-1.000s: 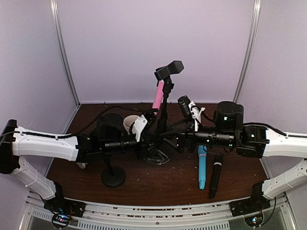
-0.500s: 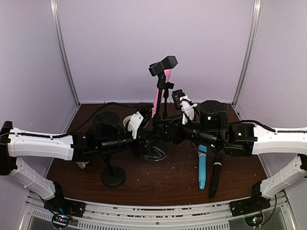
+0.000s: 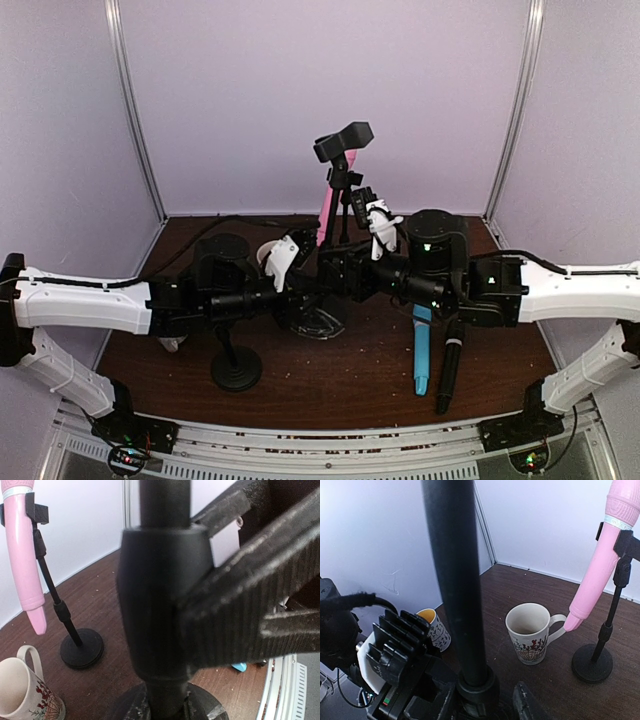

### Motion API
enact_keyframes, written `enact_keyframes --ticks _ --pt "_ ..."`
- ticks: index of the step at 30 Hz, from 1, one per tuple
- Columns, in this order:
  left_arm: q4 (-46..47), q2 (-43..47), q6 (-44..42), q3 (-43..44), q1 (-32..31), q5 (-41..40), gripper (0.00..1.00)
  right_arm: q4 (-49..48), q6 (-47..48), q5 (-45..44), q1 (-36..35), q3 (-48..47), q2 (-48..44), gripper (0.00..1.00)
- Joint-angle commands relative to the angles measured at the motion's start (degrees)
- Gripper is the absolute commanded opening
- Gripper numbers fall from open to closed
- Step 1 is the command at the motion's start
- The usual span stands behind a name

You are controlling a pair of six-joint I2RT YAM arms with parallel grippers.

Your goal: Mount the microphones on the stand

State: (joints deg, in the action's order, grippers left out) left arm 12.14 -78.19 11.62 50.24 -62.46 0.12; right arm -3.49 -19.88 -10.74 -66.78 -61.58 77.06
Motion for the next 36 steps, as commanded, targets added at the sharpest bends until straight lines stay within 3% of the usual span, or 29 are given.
enact_keyframes --ticks 1,7,12,14,17,21,32,33,36 --pt "5.89 2.43 -0.54 0.47 -0.30 1.94 0.00 -1.63 -0.06 -0.26 0.18 -1.61 0.71 0.40" --pt "5.97 2.43 -0.65 0.47 -0.57 2.35 0.00 -2.77 -0.49 0.87 0.46 -1.06 1.04 0.37" --pt "5.97 2.60 -0.45 0.06 -0.56 1.99 0.00 -4.23 -0.64 1.48 0.65 0.01 0.78 0.03" --pt "5.85 2.46 -0.08 -0.05 -0.56 0.97 0.02 -4.86 -0.84 1.41 0.63 0.45 0.40 0.00" --pt "5.49 1.37 0.04 0.20 -0.56 -0.75 0.35 -5.80 -0.86 1.47 0.66 0.88 -0.28 0.00" --pt "6.23 -1.21 -0.25 0.72 -0.56 -2.39 0.45 -6.69 -0.44 1.44 0.61 1.34 -1.13 0.00" --pt "7.89 -4.60 -0.91 2.06 -0.48 -2.17 0.38 -7.41 -0.86 1.40 0.60 2.70 -2.71 0.00" --pt "7.90 -4.79 -1.13 2.32 -0.47 -1.82 0.36 -7.37 -0.87 1.61 0.68 2.83 -2.68 0.00" --pt "7.98 -5.06 -2.47 3.08 -0.39 -0.27 0.18 -7.53 -0.39 3.56 0.76 2.89 -2.53 0.00"
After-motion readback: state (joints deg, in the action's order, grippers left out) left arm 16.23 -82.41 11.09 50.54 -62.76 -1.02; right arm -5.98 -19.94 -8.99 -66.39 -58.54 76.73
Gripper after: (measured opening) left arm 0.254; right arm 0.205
